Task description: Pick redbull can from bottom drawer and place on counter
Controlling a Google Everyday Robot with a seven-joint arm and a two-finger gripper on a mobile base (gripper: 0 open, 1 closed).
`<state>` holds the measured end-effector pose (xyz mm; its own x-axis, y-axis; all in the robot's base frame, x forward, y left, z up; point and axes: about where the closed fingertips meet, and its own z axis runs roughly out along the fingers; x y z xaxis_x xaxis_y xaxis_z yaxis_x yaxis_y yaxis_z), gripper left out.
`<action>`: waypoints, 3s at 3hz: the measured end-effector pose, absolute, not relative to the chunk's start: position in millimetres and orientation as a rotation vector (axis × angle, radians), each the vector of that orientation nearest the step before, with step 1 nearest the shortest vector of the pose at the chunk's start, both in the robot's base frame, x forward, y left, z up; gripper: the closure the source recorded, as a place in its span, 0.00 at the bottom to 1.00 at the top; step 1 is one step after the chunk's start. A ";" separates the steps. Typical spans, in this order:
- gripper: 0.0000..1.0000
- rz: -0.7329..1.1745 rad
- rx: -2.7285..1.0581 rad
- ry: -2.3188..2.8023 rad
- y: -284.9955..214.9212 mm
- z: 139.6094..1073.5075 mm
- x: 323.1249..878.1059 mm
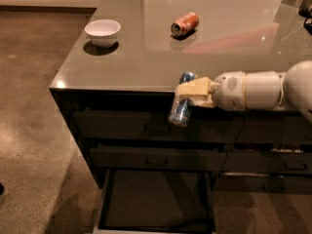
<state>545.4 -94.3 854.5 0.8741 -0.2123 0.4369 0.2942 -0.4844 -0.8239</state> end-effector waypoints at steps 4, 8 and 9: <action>1.00 -0.605 -2.155 0.153 -53.1 911.2 659.2; 0.37 -0.513 -2.289 0.355 -49.2 894.3 725.0; 0.14 -0.508 -2.290 0.352 -47.0 892.0 725.2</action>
Offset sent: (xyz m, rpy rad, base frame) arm 0.0761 0.0266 0.0554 -0.0753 0.0664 -0.1004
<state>725.2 -47.0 892.0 0.8833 -0.3952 0.2521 -0.0972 -0.6805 -0.7263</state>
